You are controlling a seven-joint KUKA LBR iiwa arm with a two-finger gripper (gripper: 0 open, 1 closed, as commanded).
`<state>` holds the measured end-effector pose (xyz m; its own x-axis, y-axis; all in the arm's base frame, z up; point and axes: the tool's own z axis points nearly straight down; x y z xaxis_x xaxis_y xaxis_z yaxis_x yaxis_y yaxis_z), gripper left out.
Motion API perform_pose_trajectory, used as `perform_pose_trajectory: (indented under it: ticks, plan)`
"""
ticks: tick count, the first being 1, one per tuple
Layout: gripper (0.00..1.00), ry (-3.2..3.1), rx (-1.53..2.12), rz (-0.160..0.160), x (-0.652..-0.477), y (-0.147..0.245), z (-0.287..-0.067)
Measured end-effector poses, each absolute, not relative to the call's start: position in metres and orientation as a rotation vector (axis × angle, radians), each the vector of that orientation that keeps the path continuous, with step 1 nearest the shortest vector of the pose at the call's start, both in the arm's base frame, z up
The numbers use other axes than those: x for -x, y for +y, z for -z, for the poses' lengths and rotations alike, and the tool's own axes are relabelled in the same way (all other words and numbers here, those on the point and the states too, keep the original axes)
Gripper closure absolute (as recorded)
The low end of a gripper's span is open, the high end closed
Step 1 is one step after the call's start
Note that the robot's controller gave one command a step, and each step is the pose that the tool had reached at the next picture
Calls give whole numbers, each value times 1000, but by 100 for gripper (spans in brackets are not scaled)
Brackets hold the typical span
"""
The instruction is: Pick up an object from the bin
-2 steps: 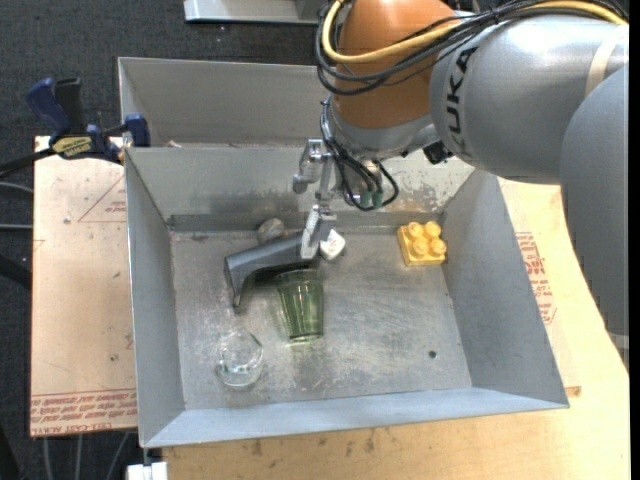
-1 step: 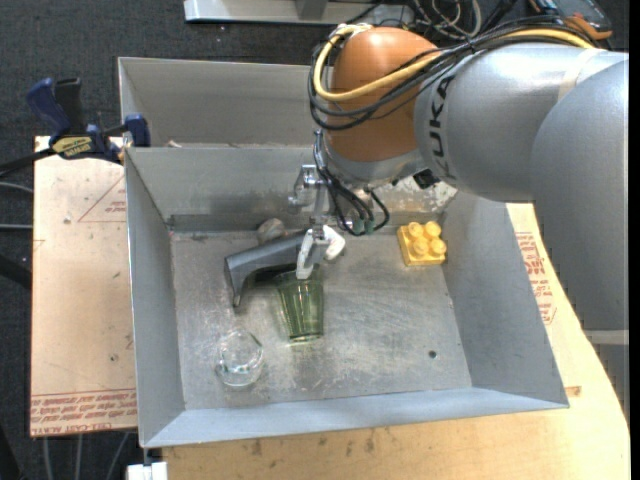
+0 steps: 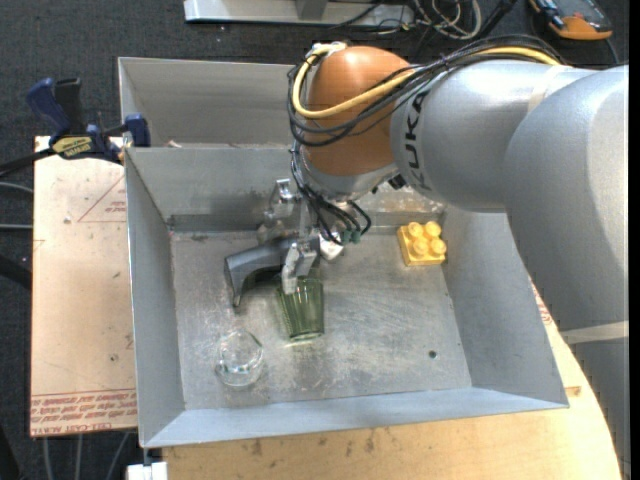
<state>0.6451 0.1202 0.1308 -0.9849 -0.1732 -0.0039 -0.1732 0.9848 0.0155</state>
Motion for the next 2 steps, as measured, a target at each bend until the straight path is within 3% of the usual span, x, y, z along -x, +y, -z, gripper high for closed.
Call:
perform_pose_trajectory:
  ticks: [1, 2]
  plan:
    - [0, 3070, 591, -9, -645, 118, -116]
    - [100, 3068, 675, -10, -661, 138, -87]
